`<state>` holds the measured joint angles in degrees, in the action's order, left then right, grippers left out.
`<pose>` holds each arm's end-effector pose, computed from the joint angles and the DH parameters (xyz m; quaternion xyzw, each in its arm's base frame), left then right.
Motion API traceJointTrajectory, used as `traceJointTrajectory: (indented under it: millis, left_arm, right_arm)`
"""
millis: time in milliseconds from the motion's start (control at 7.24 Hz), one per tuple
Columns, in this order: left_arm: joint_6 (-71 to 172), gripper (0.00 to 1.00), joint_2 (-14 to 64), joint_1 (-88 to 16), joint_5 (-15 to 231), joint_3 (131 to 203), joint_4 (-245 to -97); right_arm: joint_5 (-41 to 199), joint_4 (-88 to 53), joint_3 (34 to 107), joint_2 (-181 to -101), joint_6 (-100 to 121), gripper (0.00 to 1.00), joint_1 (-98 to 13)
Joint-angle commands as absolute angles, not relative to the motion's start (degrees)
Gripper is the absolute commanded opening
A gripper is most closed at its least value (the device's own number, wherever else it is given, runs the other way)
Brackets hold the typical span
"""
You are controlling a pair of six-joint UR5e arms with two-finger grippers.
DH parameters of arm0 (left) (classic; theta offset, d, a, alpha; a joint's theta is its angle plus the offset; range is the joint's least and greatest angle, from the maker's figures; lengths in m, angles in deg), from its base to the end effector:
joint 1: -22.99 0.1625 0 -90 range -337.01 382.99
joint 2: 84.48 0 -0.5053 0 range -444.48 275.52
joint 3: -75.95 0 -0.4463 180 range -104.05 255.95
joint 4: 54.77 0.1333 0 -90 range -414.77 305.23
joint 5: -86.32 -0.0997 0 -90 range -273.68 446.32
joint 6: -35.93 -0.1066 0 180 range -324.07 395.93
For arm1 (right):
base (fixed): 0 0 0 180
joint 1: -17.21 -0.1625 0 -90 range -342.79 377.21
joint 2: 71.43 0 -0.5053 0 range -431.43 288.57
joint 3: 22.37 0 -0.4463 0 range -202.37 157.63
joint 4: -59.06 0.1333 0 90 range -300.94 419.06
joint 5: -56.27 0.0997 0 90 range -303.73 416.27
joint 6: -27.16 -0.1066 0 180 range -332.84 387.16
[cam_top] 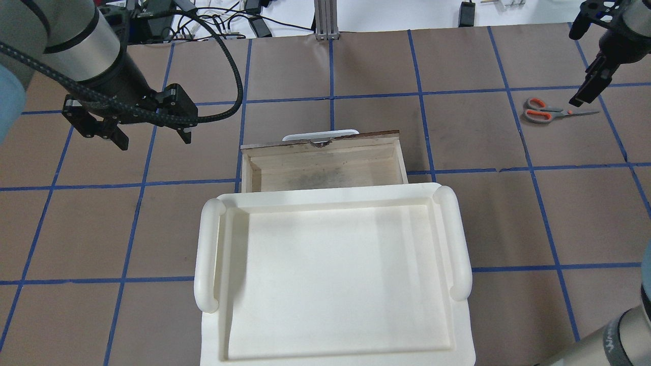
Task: Put scissors in drawer and close it
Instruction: 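Move the right gripper over the grey-and-orange scissors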
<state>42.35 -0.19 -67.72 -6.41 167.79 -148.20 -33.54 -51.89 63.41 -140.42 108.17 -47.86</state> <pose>-0.1344 -0.4939 0.5897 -0.0499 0.9985 -0.0053 0.0235 -0.1804 -0.7053 0.4062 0.4698 -0.8820 0.0232 0.0280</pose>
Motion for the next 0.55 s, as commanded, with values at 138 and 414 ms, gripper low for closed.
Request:
traceJointTrajectory:
  millis: [138, 414]
  left_arm:
    - [42.3, 1.00, -0.2, -67.7, -6.4, 167.8, -148.2]
    - [42.3, 1.00, -0.2, -67.7, -6.4, 167.8, -148.2]
  right_arm:
    - [-32.8, -53.6, 63.2, -136.4, 119.8, 0.99, -44.9]
    - [-31.5, -58.3, 62.7, -133.0, 129.2, 0.99, -44.0]
